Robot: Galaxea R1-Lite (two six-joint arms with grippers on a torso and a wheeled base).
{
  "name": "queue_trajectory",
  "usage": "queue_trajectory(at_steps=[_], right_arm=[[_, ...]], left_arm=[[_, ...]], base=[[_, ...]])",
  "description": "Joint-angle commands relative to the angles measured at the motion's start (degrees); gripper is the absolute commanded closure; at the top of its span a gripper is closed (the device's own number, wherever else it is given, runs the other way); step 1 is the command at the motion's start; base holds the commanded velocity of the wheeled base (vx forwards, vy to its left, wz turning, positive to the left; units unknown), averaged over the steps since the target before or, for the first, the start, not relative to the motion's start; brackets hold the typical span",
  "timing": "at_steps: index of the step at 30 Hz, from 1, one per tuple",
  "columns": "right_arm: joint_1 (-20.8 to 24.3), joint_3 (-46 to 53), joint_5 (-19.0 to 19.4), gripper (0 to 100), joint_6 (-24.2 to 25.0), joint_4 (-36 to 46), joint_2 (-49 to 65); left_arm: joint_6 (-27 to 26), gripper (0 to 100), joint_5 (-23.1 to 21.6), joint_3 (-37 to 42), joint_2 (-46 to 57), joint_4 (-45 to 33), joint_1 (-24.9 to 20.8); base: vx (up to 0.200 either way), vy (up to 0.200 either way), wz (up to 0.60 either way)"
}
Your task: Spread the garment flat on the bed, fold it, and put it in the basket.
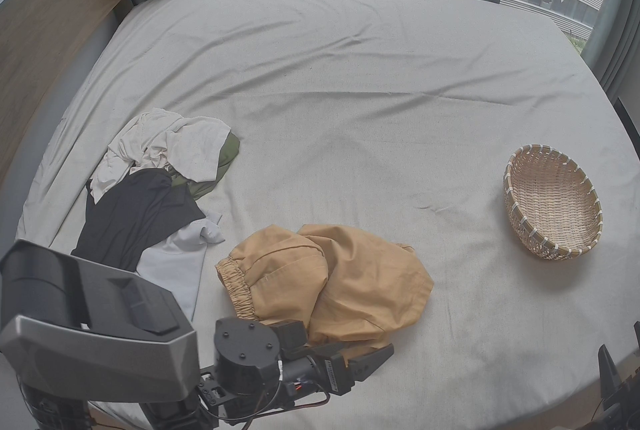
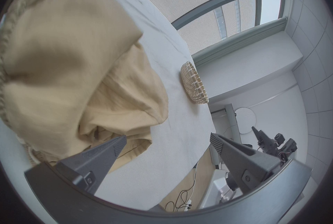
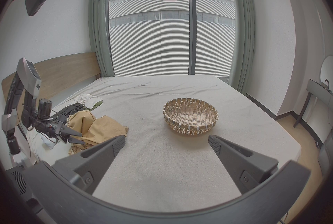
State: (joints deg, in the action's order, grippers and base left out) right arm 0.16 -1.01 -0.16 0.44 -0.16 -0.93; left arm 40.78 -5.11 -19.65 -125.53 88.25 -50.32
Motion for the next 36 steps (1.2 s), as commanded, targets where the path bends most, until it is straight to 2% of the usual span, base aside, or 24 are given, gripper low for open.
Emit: queue_trajectory(at_steps=[1,5,6,9,14,15,20,24,27,36], right_arm=[[0.02,1.01,-0.02,0,-0.09,-0.02,0.40],[0.02,1.01,-0.02,0,-0.09,-0.02,0.40],[0.02,1.01,-0.02,0,-0.09,-0.02,0.40],[0.02,1.01,-0.02,0,-0.09,-0.02,0.40],[0.02,1.01,-0.02,0,-0.09,-0.02,0.40],[0.02,1.01,-0.02,0,-0.09,-0.02,0.40],[0.02,1.01,-0.02,0,-0.09,-0.02,0.40],[-0.07,1.01,-0.02,0,-0.09,-0.02,0.40],[0.02,1.01,-0.02,0,-0.09,-0.02,0.40],[0.02,1.01,-0.02,0,0.00,-0.02,0.40]], left_arm=[[0.09,0,1.15,5.06,11.62,-0.01,-0.21],[0.09,0,1.94,6.73,17.42,-0.01,0.31],[0.18,0,3.35,7.79,20.67,-0.01,0.58],[0.44,0,4.58,10.16,24.01,-0.01,2.60],[0.53,0,4.14,14.55,27.62,-0.01,8.22],[0.36,0,3.97,16.05,28.23,-0.01,10.95],[0.27,0,2.91,18.42,27.62,-0.01,16.31],[0.44,0,2.30,18.60,27.00,-0.62,18.95],[0.44,0,1.15,18.60,22.52,-0.09,21.32],[0.62,0,1.15,14.11,13.82,-0.01,21.85]], base=[[0.000,0.000,0.00],[0.000,0.000,0.00],[0.000,0.000,0.00],[0.000,0.000,0.00],[0.000,0.000,0.00],[0.000,0.000,0.00],[0.000,0.000,0.00],[0.000,0.000,0.00],[0.000,0.000,0.00],[0.000,0.000,0.00]])
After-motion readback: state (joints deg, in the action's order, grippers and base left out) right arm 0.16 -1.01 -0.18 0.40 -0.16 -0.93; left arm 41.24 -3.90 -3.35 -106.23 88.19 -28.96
